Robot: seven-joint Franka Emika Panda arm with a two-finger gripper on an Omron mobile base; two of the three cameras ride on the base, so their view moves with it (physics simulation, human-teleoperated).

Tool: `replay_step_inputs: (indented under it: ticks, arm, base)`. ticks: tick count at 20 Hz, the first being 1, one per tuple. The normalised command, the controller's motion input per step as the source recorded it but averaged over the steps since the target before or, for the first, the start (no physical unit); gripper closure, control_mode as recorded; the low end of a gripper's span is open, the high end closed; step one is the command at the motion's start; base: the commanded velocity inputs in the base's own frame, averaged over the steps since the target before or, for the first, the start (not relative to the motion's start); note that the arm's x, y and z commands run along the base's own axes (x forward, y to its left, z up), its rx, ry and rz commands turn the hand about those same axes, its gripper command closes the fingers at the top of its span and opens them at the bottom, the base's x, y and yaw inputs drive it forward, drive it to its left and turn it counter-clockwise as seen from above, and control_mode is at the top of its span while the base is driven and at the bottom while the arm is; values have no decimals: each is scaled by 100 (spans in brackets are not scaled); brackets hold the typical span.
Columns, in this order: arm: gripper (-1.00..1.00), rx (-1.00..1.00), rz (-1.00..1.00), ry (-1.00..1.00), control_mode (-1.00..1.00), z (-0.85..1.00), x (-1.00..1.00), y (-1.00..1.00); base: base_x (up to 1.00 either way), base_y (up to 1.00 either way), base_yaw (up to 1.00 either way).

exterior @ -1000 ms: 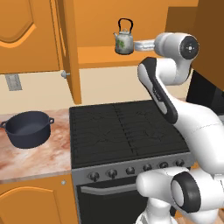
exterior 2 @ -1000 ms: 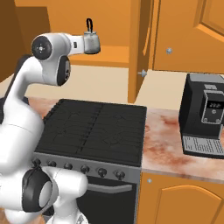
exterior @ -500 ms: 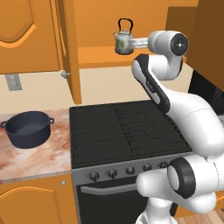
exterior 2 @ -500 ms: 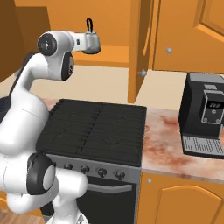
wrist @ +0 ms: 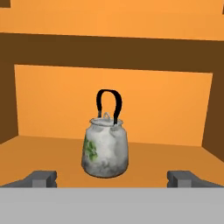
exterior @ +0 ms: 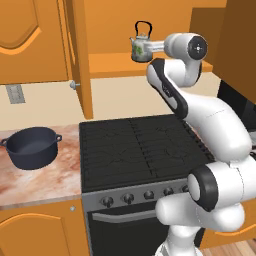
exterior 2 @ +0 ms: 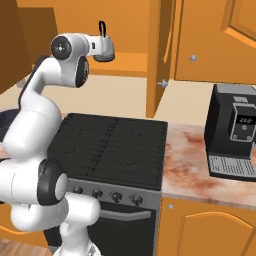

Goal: Pick the kettle from the cabinet and place it on a stove burner. Then pick the pot from the counter and place it on another stove burner. Finally, turn both burners on.

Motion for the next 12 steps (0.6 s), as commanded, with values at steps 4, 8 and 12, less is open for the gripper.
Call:
replay_step_inputs:
  ticks: [4, 8, 12]
  arm:
    - [-100, 0, 2, 0, -100, 2, 30, 0]
    - [-100, 0, 4, -4, -100, 4, 21, -1]
    - [-100, 0, 5, -5, -100, 5, 20, -3]
  base:
    - [0, 0, 0]
    - [0, 0, 0]
    - [0, 0, 0]
